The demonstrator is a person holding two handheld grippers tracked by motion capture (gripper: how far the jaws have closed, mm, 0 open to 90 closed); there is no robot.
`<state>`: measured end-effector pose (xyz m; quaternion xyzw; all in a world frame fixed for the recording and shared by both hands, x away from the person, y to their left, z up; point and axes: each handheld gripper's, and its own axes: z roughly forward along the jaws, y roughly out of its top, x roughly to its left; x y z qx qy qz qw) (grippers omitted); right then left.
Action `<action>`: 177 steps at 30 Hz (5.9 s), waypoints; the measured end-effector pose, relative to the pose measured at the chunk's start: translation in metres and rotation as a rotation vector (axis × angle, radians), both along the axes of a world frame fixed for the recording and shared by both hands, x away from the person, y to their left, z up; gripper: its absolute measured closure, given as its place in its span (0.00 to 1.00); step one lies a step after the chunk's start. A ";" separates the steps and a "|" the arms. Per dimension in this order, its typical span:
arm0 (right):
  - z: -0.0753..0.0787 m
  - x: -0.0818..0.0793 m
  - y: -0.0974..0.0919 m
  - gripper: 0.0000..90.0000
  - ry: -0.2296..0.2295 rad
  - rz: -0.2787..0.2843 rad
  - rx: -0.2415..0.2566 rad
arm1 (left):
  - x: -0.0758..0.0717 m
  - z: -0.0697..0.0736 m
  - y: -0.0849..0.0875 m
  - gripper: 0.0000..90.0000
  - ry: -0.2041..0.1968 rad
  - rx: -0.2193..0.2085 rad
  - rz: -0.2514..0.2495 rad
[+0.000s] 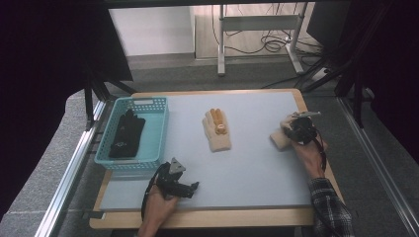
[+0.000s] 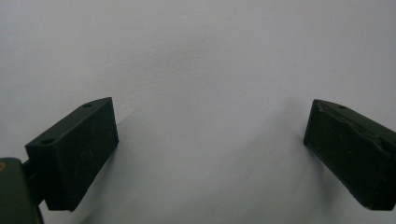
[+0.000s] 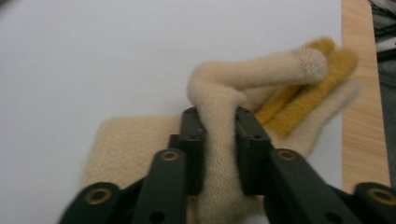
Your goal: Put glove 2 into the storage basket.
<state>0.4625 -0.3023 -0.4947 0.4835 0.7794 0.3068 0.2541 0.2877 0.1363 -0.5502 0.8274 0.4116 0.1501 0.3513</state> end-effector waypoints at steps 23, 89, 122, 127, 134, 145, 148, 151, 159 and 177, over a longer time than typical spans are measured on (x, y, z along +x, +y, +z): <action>0.032 -0.115 0.104 0.91 -0.029 0.549 0.056 | 0.000 0.000 0.000 0.04 -0.003 -0.001 0.001; -0.009 -0.003 0.176 0.58 0.006 0.551 0.113 | 0.000 0.000 0.000 0.04 0.000 0.002 -0.001; 0.004 0.014 0.185 0.69 0.034 0.522 0.124 | 0.000 0.000 0.000 0.04 0.000 0.002 -0.002; 0.021 -0.001 0.180 0.69 0.005 0.536 0.130 | 0.000 0.000 0.000 0.04 0.000 0.006 -0.004; 0.045 -0.026 0.165 0.69 0.000 0.521 0.179 | 0.000 0.000 0.000 0.04 -0.002 -0.002 -0.002; 0.049 -0.094 0.136 0.68 0.054 0.508 0.214 | 0.000 0.000 0.000 0.04 -0.001 0.000 0.000; 0.046 -0.111 0.130 0.68 0.072 0.490 0.235 | 0.000 0.000 0.000 0.04 -0.001 -0.001 0.002; 0.043 -0.128 0.129 0.68 0.082 0.482 0.241 | 0.000 0.000 0.000 0.04 0.001 -0.003 0.003; 0.031 -0.163 0.128 0.68 0.100 0.450 0.228 | 0.000 0.000 0.000 0.04 0.001 -0.001 0.002; 0.016 -0.163 0.099 0.58 0.041 0.408 0.270 | 0.000 0.000 0.000 0.04 0.001 0.001 0.001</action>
